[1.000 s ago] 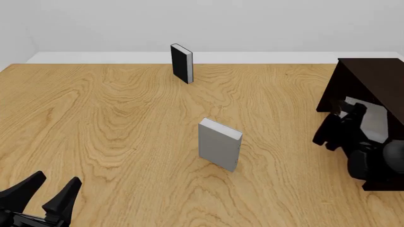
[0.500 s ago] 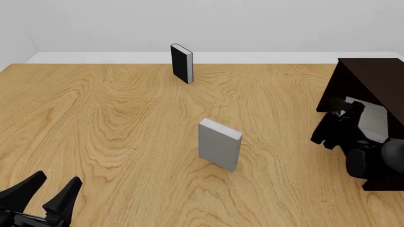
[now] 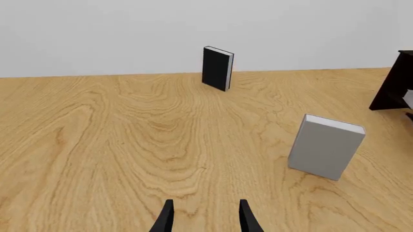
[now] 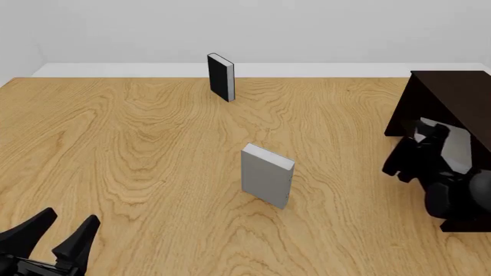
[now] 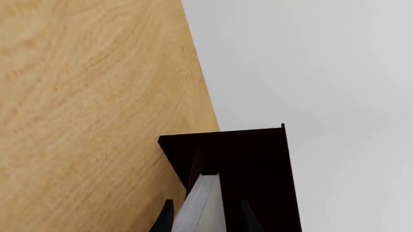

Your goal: Pick up the book on the right and place it on the cabinet shelf.

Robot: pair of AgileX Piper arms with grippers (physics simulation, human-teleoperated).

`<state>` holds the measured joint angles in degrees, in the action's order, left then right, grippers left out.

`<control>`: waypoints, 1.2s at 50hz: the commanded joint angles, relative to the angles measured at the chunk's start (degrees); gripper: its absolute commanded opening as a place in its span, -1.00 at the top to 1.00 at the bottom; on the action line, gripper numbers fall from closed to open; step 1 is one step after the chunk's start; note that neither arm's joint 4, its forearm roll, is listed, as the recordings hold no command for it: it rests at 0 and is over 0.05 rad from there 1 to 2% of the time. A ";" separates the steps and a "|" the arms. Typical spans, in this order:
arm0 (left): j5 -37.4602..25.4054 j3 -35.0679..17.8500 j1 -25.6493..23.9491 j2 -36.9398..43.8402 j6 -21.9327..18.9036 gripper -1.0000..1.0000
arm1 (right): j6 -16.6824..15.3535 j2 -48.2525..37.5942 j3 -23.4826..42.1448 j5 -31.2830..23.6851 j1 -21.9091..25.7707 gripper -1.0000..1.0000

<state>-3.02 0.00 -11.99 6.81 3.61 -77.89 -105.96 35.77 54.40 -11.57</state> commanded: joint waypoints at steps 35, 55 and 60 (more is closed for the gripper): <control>-0.86 0.00 -0.22 -0.67 -0.06 -1.00 | 0.95 2.10 -3.81 1.96 -5.42 -1.00; 0.13 0.00 -0.35 0.37 0.04 -1.00 | 1.10 2.94 -6.27 3.16 -7.49 -1.00; 0.23 0.00 -0.36 0.55 0.02 -1.00 | 1.53 3.36 -6.75 3.02 -8.09 -1.00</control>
<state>-2.95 0.00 -12.30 7.12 3.59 -76.58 -102.94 30.35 57.23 -17.10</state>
